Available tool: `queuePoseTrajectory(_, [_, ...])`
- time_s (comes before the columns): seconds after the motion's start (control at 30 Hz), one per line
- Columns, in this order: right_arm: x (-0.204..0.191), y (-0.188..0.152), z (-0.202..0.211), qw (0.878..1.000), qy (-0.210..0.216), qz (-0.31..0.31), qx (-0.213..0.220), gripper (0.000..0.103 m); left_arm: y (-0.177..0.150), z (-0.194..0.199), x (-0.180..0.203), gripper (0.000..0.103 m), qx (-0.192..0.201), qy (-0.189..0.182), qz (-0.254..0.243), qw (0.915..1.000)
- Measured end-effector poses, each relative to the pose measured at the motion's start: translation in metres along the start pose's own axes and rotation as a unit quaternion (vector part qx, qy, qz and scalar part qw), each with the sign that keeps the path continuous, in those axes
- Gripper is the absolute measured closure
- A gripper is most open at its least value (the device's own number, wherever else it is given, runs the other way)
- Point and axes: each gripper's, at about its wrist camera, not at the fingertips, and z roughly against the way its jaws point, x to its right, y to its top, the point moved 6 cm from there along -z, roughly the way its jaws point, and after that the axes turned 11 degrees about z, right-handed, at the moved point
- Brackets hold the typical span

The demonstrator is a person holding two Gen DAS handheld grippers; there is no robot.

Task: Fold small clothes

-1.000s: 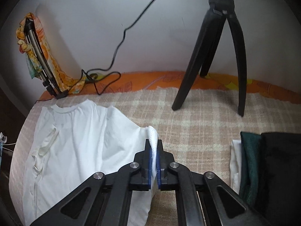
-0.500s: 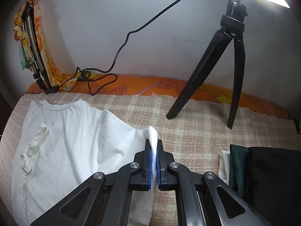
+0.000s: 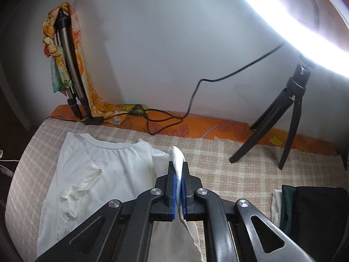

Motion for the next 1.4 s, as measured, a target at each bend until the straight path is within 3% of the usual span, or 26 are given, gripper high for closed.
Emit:
queuePoseTrajectory(0.53, [-0.123, 0.024, -0.033, 0.997, 0.024, 0.074, -0.015, 0.102, -0.017, 0.026, -0.037, 0.100, 0.021, 0.043, 0.047, 0.9978])
queuePoseTrajectory(0.77, [-0.138, 0.031, -0.041, 0.997, 0.037, 0.066, -0.011, 0.102, -0.023, 0.031, -0.039, 0.100, 0.020, 0.049, 0.045, 0.9976])
queuePoseTrajectory(0.9, [-0.136, 0.031, -0.048, 0.997, 0.031, 0.063, -0.014, 0.102, -0.027, 0.034, -0.034, 0.100, 0.026, 0.062, 0.019, 0.9976])
queuePoseTrajectory(1.2, [-0.134, 0.022, -0.063, 0.996, 0.085, 0.023, -0.010, 0.101, -0.031, 0.037, -0.044, 0.100, 0.019, 0.072, 0.031, 0.9968])
queuePoseTrajectory(1.27, [-0.133, 0.021, -0.062, 0.995, 0.099, 0.011, -0.012, 0.093, -0.031, 0.040, -0.043, 0.100, 0.022, 0.075, 0.030, 0.9965])
queuePoseTrajectory(1.3, [-0.131, 0.022, -0.058, 0.994, 0.108, 0.004, -0.009, 0.078, -0.031, 0.041, -0.043, 0.100, 0.023, 0.076, 0.029, 0.9965])
queuePoseTrajectory(1.33, [-0.128, 0.023, -0.052, 0.993, 0.115, 0.000, 0.001, 0.071, -0.031, 0.044, -0.042, 0.100, 0.026, 0.077, 0.026, 0.9964])
queuePoseTrajectory(1.4, [-0.121, 0.025, -0.038, 0.995, 0.101, 0.008, 0.014, 0.068, -0.031, 0.048, -0.039, 0.100, 0.030, 0.077, 0.018, 0.9964])
